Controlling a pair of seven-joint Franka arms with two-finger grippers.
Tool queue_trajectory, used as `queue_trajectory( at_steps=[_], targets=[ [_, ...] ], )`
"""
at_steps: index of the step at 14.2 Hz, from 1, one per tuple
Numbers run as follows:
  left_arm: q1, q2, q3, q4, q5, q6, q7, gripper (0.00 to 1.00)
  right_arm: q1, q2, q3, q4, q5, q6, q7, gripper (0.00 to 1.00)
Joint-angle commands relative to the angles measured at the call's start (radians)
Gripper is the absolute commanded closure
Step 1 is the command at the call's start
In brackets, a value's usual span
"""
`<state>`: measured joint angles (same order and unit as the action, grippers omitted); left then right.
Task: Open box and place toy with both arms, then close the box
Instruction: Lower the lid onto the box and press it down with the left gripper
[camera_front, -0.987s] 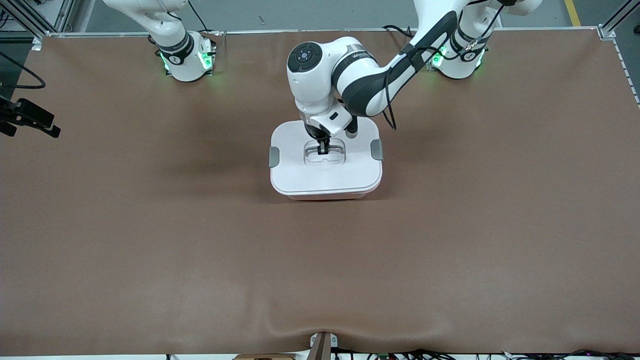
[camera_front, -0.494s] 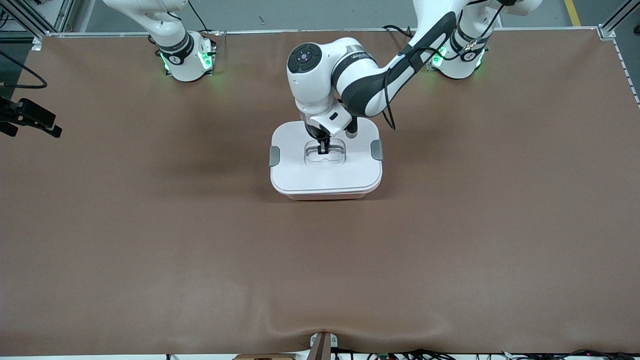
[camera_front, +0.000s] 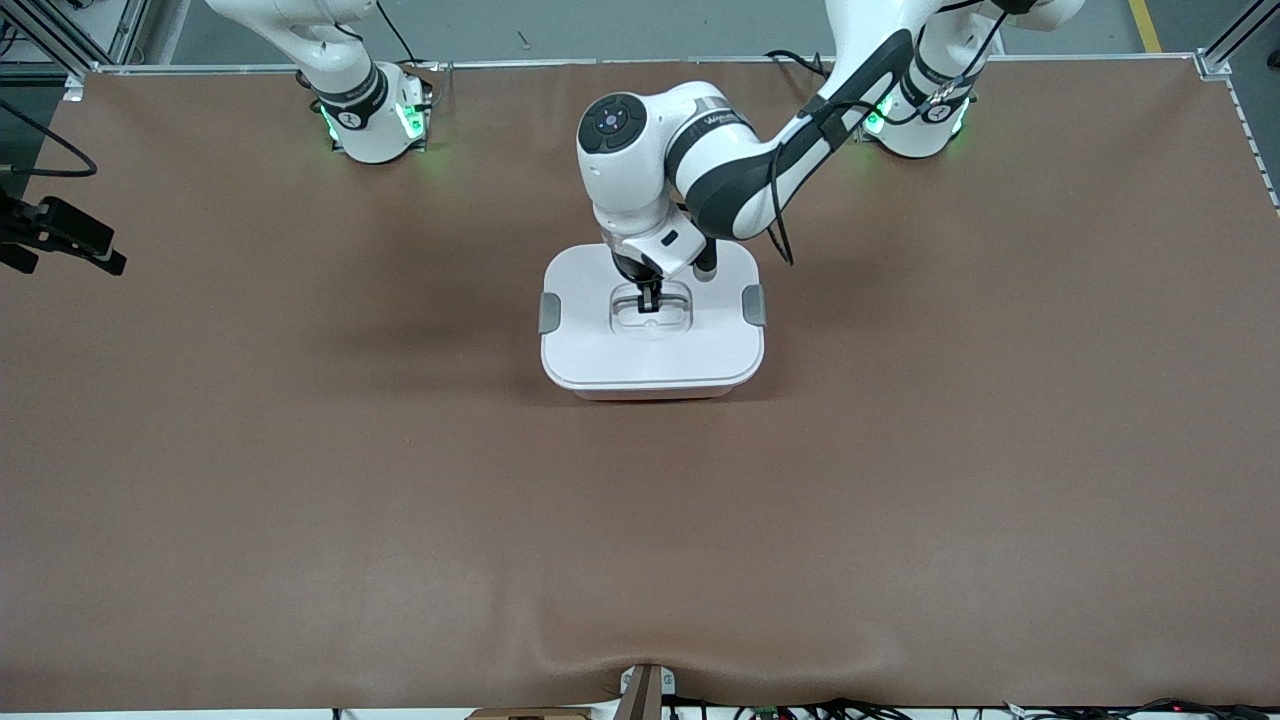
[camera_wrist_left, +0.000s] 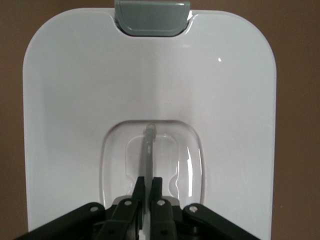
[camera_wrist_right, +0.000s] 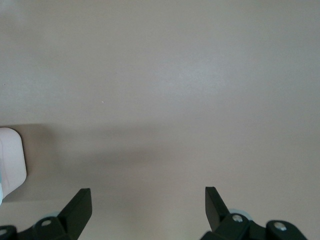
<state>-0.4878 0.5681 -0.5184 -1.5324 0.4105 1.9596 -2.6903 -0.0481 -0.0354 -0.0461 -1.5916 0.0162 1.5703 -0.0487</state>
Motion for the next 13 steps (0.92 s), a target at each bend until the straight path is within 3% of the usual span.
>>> queue_trajectory(
  at_steps=[1,2,4,5,10,13],
  targets=[
    [0.006,0.009,0.0,-0.005,0.028,0.001,0.007,0.98,0.01,-0.009,-0.001,-0.004,-0.004,-0.004,0.015,0.0],
    [0.006,0.009,0.0,-0.006,0.027,0.001,0.007,0.85,0.01,-0.009,-0.001,-0.004,-0.004,-0.004,0.015,0.0],
    [0.005,0.006,0.0,-0.005,0.027,-0.001,0.009,0.16,0.01,-0.009,-0.001,-0.004,-0.002,-0.006,0.015,0.0],
    [0.005,-0.002,0.0,-0.005,0.028,-0.005,0.015,0.0,0.01,-0.009,-0.001,-0.004,-0.002,-0.006,0.015,0.0],
    [0.038,-0.088,-0.009,0.011,-0.001,-0.08,0.134,0.0,0.01,-0.009,0.0,-0.004,-0.001,-0.006,0.017,0.0],
    [0.072,-0.158,-0.009,0.034,-0.09,-0.186,0.306,0.0,0.01,-0.011,0.0,-0.002,-0.001,-0.006,0.015,0.0]
  ],
)
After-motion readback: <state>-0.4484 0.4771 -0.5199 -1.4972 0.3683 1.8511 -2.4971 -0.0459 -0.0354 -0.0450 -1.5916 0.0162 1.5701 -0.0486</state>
